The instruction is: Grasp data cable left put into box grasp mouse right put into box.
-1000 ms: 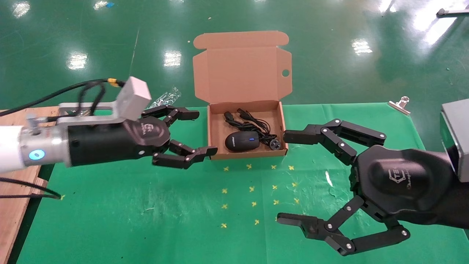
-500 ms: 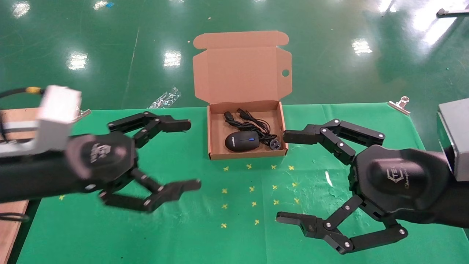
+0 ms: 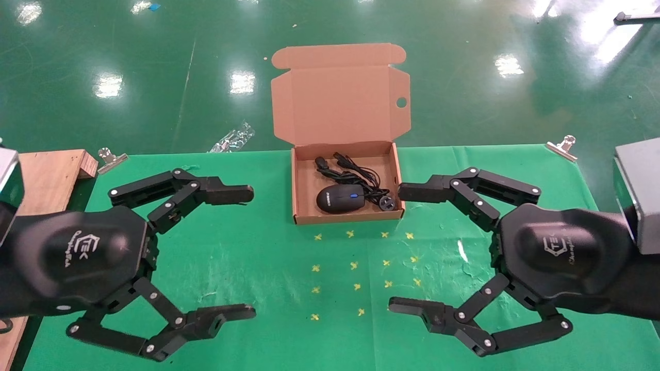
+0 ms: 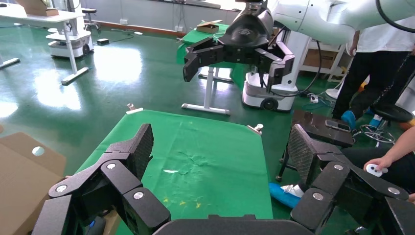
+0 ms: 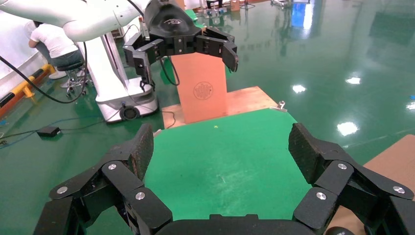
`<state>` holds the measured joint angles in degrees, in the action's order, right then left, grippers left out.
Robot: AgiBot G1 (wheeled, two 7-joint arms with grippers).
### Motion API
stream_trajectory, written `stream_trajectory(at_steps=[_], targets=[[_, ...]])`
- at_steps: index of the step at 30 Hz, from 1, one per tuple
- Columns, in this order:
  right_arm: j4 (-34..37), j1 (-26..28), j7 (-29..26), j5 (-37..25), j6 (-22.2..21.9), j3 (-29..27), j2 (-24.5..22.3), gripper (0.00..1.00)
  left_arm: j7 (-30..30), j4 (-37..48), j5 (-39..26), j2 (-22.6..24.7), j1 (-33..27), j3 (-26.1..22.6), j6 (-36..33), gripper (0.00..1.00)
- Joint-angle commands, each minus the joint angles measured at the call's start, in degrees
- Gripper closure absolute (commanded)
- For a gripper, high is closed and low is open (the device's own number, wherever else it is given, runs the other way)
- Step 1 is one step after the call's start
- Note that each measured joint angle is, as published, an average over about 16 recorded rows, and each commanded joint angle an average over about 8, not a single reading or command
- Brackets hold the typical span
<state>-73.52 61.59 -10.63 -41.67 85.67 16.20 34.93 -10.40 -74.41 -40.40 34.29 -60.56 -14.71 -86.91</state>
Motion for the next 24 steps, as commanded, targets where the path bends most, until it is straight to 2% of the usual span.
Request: stream_trajectory(at_steps=[1,24], targets=[[0.01,0.01,0.0,-0.01,-0.01,0.01,0.01,0.0,-0.07,0.1,-0.13,0.08,-0.1,-0.15,0.15,0.0],[0.02,0.03,0.0,-0.07,-0.04,0.01,0.03,0.0,-0.33,0.8,-1.35,0.68,-0.93,-1.23,1.15,0.0]])
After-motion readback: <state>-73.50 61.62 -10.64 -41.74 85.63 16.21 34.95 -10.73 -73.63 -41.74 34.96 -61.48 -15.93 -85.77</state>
